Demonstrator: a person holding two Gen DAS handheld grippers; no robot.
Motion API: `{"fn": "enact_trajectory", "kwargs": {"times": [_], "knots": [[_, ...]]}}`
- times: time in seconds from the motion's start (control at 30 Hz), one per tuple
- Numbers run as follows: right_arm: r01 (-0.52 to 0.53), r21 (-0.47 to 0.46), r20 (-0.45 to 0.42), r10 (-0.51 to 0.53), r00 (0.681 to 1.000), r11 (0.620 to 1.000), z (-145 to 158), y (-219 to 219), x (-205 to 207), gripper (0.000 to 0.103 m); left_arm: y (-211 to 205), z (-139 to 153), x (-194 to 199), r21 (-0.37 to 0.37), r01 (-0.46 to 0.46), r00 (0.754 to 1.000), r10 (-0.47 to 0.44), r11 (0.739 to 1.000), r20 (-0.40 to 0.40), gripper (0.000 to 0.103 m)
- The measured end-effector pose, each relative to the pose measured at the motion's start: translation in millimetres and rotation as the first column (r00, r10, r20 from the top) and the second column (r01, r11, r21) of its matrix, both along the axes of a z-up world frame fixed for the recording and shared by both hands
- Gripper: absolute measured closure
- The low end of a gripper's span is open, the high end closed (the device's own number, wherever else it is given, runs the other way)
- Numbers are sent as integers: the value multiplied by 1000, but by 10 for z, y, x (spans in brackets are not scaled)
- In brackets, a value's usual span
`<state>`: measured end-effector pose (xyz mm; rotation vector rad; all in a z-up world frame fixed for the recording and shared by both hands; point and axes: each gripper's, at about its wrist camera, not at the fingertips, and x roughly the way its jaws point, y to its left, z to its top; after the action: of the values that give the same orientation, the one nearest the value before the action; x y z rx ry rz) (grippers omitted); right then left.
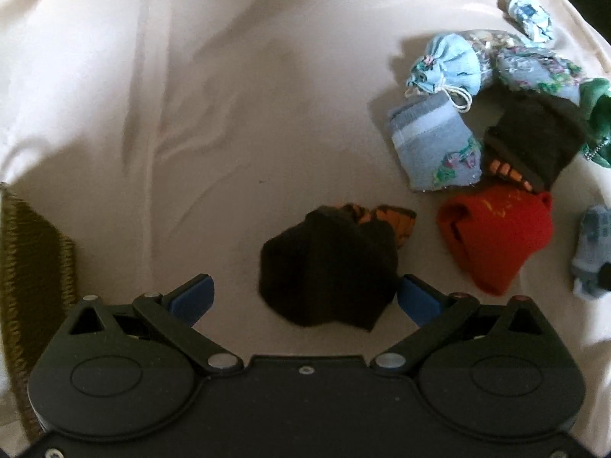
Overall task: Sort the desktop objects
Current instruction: 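Grasp the black sock with the left tool while the right tool grasps the blue-white sock, then carry both socks to the woven basket and open both tools to drop them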
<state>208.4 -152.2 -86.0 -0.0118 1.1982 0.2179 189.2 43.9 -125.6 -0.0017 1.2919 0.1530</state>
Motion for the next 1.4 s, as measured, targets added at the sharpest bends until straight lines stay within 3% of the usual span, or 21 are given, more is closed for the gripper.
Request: {"fn": "enact_trajectory", "kwargs": {"times": [0.03,0.1,0.13,0.2,0.27,0.4,0.47,0.67,0.8,0.9,0.97,1.03,1.2,1.3,1.33,1.37,1.4], "knots": [[6,31,-14,-6,1000,1000,-30,-16,17,49,14,-33,10,-25,-3,1000,2,1000,-14,32],[10,92,-20,-9,1000,996,-42,-39,2,68,67,-69,25,-125,-18,999,12,992,-45,45],[7,100,-14,-6,1000,995,-25,-31,-17,76,71,-39,6,-122,-30,999,26,992,-35,53],[-14,73,14,13,1000,997,16,0,-59,83,47,41,-33,-124,-14,1000,11,992,-20,65],[-35,65,41,32,999,997,77,15,-111,90,34,137,-90,-117,-10,1000,9,993,-7,66],[-44,67,84,38,996,997,241,-19,-189,94,82,384,-257,-83,-6,999,9,997,42,67],[-38,81,108,29,994,996,381,-68,-263,102,179,568,-317,-85,-16,997,22,996,69,67],[-37,111,146,21,989,993,634,-142,-367,102,433,951,-478,-79,-50,990,59,996,124,67],[-40,117,49,35,998,992,447,-120,-264,101,534,1008,-568,-66,-81,990,88,995,114,67],[-5,51,43,3,999,999,295,-84,-223,81,608,994,-645,-78,-97,991,103,992,81,67],[17,-27,84,-14,996,1000,246,-65,-214,35,669,1012,-705,-70,-114,990,119,991,76,67],[29,-52,107,-24,994,998,222,-75,-195,28,752,1067,-750,-69,-126,988,131,990,78,67],[13,21,17,-14,1000,1000,102,-67,-65,28,1064,1249,-886,-65,-168,981,173,984,91,67],[4,-7,-27,-4,1000,1000,-49,26,-24,32,1285,1319,-964,-57,-203,973,208,977,99,67],[-2,-32,-44,1,999,999,-102,71,-21,43,1374,1343,-1001,-45,-219,969,223,975,103,67],[-15,-51,-68,12,998,999,-160,114,-16,65,1444,1343,-1027,-31,-235,966,237,972,104,67],[-19,-55,-72,15,997,998,-174,135,-20,64,1529,1349,-1064,-18,-253,962,253,967,106,67]]}}
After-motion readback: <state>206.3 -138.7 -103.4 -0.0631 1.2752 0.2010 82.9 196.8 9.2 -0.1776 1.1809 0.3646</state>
